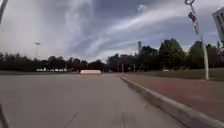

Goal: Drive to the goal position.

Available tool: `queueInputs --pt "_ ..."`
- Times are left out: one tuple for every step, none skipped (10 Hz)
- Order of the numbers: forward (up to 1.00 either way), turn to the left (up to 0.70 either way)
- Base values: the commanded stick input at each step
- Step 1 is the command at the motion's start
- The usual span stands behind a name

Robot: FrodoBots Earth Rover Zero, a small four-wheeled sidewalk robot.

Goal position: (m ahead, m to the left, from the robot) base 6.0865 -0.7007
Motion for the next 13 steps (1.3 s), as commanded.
queueInputs --pt "1.00 -0.04" --pt "1.00 -0.18" --pt "1.00 -0.36" --pt "1.00 0.00" --pt "1.00 0.00" --pt "1.00 0.00" --pt "1.00 0.00" --pt "1.00 0.00" --pt "1.00 0.00" --pt "1.00 0.00" --pt "1.00 0.00" --pt "1.00 0.00" --pt "1.00 0.00"
